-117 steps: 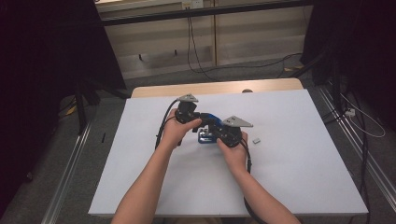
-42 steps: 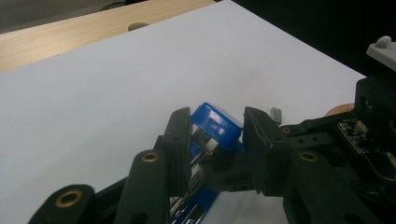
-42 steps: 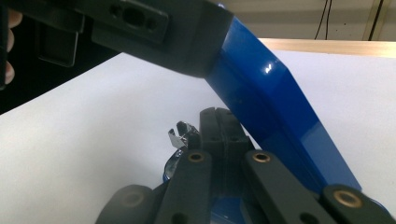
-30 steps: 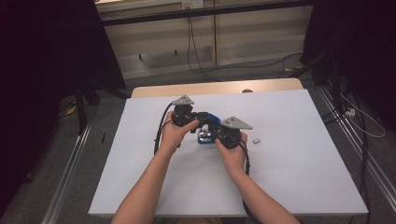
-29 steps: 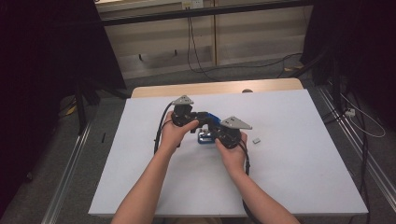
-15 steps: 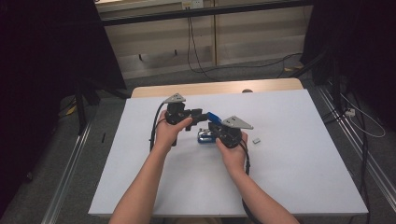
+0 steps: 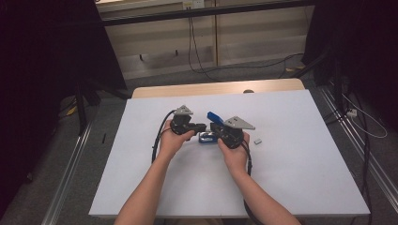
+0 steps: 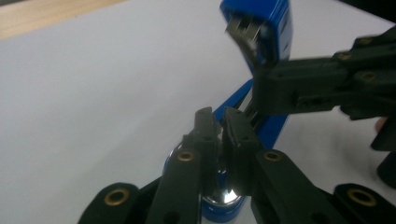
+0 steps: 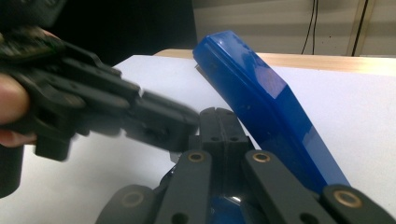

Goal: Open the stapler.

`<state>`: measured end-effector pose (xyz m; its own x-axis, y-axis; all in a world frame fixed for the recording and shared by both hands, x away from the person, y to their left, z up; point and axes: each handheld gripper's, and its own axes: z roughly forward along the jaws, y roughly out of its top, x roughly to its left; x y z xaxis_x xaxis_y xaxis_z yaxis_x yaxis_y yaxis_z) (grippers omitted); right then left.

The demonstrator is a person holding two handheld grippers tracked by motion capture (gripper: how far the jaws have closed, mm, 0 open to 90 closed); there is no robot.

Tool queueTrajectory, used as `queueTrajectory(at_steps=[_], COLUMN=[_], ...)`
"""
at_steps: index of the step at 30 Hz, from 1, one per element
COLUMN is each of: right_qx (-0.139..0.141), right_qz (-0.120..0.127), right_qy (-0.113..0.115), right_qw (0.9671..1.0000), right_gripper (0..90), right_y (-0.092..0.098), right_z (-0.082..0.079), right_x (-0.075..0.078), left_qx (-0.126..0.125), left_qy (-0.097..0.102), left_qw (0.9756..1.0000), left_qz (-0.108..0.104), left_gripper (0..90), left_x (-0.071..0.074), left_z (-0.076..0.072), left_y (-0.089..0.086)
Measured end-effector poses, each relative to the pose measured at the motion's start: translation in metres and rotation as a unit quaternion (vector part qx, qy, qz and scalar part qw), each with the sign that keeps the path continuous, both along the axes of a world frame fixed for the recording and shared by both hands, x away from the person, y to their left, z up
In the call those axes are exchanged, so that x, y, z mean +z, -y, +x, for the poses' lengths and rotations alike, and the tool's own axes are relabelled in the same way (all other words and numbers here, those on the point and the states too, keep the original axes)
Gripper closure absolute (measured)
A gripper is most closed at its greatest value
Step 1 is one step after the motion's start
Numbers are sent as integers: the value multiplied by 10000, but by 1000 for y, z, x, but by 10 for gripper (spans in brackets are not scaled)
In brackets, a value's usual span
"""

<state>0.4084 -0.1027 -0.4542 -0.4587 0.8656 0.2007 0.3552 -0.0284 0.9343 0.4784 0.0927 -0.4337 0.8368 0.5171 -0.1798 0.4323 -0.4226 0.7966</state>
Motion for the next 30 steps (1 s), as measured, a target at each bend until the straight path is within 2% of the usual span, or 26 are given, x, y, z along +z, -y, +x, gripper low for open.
queueTrajectory(at_steps=[4,9,12,17,22,30], right_qx=[8,84,59,-9,-191,-459], right_qz=[-6,-133,-125,-217,-257,-294], right_qy=[8,-13,7,98,171,260], right_qw=[10000,9999,9999,9997,9993,9982], right_gripper=[900,900,900,900,900,900], right_y=[0,-5,-8,-10,-3,11], right_z=[0,2,3,4,2,-3], right_x=[0,-1,-1,4,10,15], left_qx=[16,-69,-66,4,28,41], left_qy=[20,104,101,-67,-20,-12], left_qw=[10000,9997,9997,10000,9999,10000], left_qz=[-33,200,224,65,112,71], left_gripper=[871,880,888,894,895,900], left_x=[-2,-3,-6,-15,-15,-17], left_z=[-1,-4,-5,-4,-5,-5], left_y=[-1,4,4,2,3,5])
